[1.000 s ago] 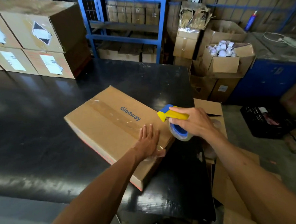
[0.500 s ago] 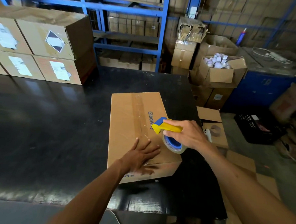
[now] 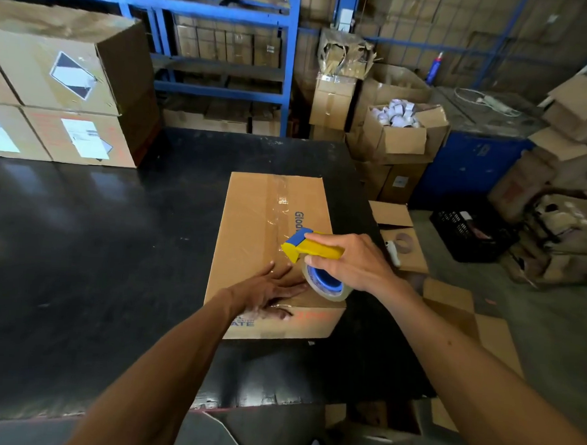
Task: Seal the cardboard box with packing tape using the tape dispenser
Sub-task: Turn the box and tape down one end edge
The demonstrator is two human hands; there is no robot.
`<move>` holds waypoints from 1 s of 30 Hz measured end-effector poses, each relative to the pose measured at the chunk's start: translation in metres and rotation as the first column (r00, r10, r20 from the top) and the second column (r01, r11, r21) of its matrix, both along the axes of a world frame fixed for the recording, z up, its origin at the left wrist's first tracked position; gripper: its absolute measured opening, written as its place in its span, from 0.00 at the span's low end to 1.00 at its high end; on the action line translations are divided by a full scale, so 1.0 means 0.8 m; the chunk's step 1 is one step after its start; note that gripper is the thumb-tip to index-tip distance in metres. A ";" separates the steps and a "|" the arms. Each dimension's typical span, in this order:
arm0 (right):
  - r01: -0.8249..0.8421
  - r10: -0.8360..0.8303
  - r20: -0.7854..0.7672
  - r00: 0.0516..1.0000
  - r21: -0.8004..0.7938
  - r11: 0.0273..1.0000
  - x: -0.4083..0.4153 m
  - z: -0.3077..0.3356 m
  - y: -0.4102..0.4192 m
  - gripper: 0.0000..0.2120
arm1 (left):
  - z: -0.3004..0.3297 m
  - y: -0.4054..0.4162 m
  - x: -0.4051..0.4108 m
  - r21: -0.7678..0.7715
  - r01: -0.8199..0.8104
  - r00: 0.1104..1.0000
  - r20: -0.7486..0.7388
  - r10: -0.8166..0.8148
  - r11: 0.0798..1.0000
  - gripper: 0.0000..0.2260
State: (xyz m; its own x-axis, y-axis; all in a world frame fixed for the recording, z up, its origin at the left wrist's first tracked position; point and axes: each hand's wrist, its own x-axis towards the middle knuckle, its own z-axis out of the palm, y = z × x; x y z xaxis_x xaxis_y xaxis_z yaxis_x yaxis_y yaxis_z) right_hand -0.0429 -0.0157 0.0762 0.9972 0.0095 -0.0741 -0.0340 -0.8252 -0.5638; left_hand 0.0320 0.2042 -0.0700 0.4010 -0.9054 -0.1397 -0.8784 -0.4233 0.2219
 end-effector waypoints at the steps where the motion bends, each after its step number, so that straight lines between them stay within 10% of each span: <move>1: -0.004 0.004 0.006 1.000 -0.004 1.000 0.000 0.002 0.003 0.27 | 0.000 0.000 0.003 -0.005 -0.002 1.000 -0.002 0.002 1.000 0.35; 5: -0.011 0.011 0.028 1.000 -0.012 1.000 -0.009 0.013 0.009 0.27 | 0.011 0.001 -0.006 0.013 -0.070 0.997 -0.027 0.070 0.997 0.36; 7: -0.012 0.011 0.044 0.999 0.027 1.000 -0.019 0.017 0.004 0.26 | 0.024 -0.001 -0.025 -0.087 -0.277 0.923 -0.302 0.239 0.957 0.36; 10: -0.078 0.070 0.116 0.991 0.072 0.994 -0.037 0.015 -0.008 0.22 | 0.055 -0.001 -0.054 -0.164 -0.839 0.312 -0.926 0.213 0.518 0.30; 12: -0.148 0.143 0.231 0.962 0.004 0.989 -0.052 0.009 -0.014 0.23 | 0.074 0.012 -0.054 0.104 -0.960 -0.130 -0.988 -0.086 0.259 0.25; 14: -0.213 0.228 0.363 0.903 -0.080 0.974 -0.065 0.003 -0.015 0.26 | 0.095 0.035 -0.051 0.318 -0.905 -0.400 -0.863 -0.309 0.284 0.26; 21: -0.363 0.444 0.235 0.865 -0.318 0.876 -0.068 -0.030 0.001 0.27 | 0.146 0.056 -0.065 0.266 -0.838 -0.397 -0.897 -0.197 0.477 0.30; 30: -0.366 0.339 0.385 0.858 -0.002 0.930 -0.063 -0.045 0.017 0.28 | 0.144 0.053 -0.075 0.330 -0.901 -0.376 -0.918 -0.128 0.282 0.03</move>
